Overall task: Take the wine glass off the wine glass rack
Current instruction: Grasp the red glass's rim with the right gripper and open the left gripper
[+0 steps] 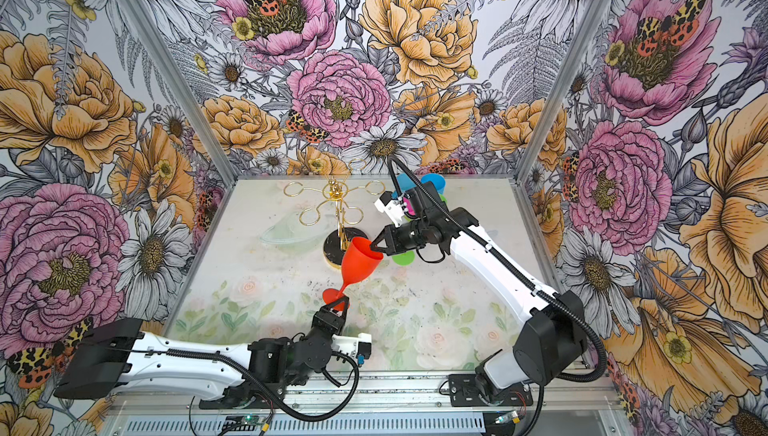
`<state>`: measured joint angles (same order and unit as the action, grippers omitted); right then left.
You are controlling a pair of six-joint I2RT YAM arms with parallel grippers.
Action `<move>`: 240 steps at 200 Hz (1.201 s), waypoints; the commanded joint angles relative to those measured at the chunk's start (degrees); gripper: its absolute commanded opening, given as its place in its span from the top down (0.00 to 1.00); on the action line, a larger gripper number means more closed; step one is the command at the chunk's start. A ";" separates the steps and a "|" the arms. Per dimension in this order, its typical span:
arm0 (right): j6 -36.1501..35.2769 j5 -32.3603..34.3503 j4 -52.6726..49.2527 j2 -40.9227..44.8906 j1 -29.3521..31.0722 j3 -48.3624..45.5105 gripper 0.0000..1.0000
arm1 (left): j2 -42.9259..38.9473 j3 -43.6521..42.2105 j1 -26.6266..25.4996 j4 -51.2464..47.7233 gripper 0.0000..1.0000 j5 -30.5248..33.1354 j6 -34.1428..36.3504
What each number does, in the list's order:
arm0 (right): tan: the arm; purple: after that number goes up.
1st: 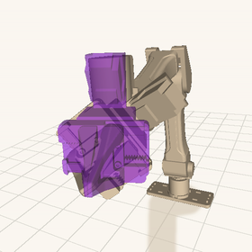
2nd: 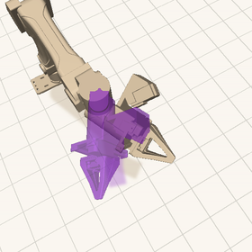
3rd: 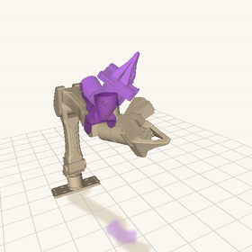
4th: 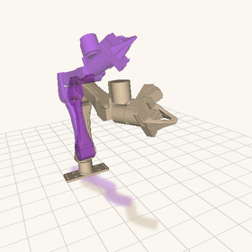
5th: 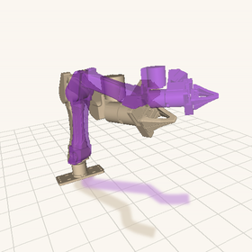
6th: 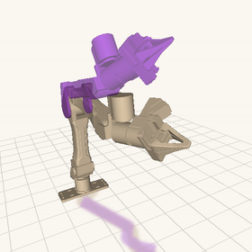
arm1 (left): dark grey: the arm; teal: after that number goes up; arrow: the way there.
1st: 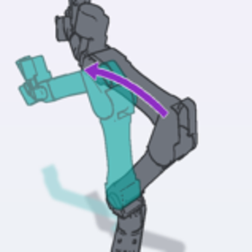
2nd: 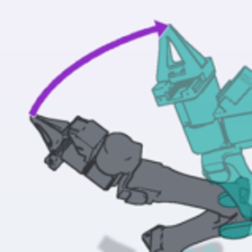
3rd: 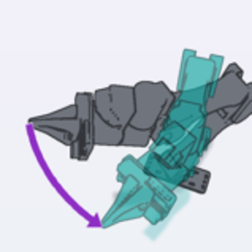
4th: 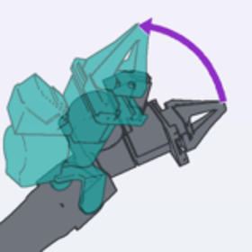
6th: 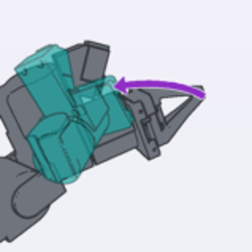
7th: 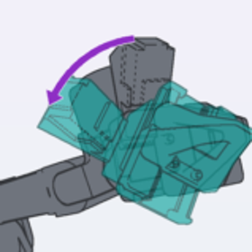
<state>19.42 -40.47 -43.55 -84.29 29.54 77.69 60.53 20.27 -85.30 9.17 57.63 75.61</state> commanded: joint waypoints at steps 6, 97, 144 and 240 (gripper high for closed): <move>-1.22 2.77 0.30 2.85 -0.94 0.42 1.00 | -0.06 -1.02 -0.80 0.99 0.54 -0.62 -3.10; -6.08 16.71 0.37 10.19 -1.77 -2.14 1.00 | -3.46 5.58 -2.16 -6.02 0.27 -4.69 -24.92; -9.28 23.53 0.11 14.64 -1.26 -6.98 1.00 | -7.53 13.08 -1.73 -14.62 0.10 -3.76 -45.43; -10.82 37.39 -2.72 18.64 -1.31 -13.08 1.00 | -20.66 12.40 8.83 -22.62 0.08 -6.29 -73.22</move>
<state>9.69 -8.40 -45.28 -67.18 28.16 65.01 43.24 34.44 -78.61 -11.00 53.19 11.33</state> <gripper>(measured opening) 0.048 0.917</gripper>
